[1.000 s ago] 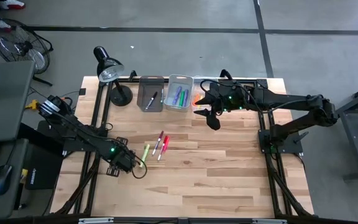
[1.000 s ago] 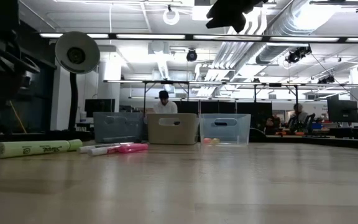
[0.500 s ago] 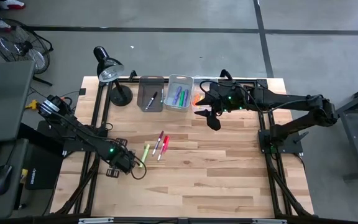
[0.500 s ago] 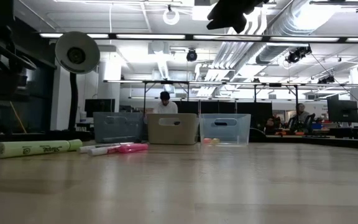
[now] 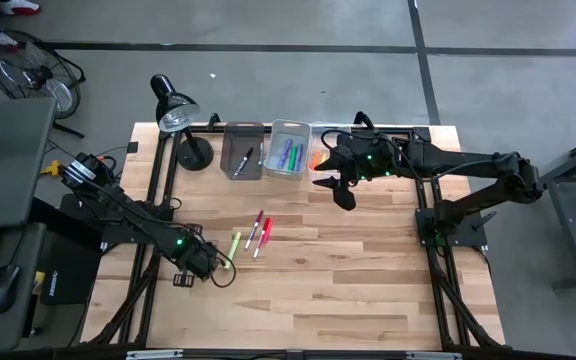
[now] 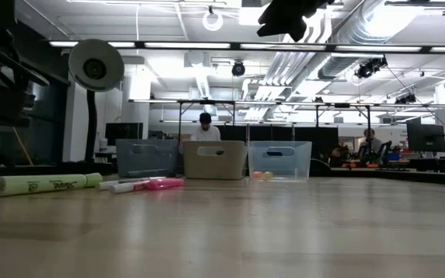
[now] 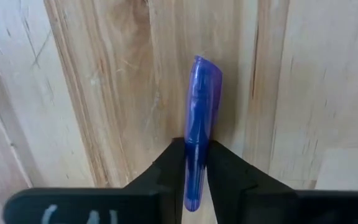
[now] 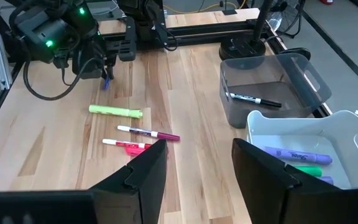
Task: Pick & Place Markers
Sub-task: Put the violet pen into the transparent bin
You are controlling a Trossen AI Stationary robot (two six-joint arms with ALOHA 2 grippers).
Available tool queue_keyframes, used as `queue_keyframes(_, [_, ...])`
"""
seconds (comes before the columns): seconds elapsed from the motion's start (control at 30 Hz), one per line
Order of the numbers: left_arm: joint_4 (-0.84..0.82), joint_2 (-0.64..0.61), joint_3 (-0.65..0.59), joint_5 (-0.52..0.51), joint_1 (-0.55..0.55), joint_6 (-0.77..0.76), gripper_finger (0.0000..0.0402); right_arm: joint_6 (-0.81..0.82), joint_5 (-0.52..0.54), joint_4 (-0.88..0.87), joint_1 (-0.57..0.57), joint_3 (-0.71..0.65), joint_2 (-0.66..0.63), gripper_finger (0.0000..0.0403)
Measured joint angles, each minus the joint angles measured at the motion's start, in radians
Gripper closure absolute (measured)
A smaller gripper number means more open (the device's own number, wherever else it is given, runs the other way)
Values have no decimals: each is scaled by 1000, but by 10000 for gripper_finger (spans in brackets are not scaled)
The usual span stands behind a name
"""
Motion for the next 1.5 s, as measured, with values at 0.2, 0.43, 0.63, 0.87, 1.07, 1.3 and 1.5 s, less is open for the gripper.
queue_keyframes(0.2, [-28,5,24,-22,0,-3,356,2,0,-17,0,0,0,233])
queue_keyframes(0.43, [-27,8,70,-106,0,-3,358,6,0,-81,0,0,-4,233])
queue_keyframes(0.63, [14,7,103,-285,19,-54,358,2,6,-133,-5,0,-17,234])
queue_keyframes(0.87, [36,6,165,-397,132,-36,358,3,-1,-95,-5,-46,-19,233])
queue_keyframes(1.07, [113,4,236,-531,256,86,359,84,-63,145,-5,-216,-19,233])
queue_keyframes(1.3, [384,4,312,-541,417,332,359,140,-87,383,-2,-343,-24,233])
queue_keyframes(1.5, [582,2,379,-473,525,456,359,140,-140,435,-2,-360,-24,233])
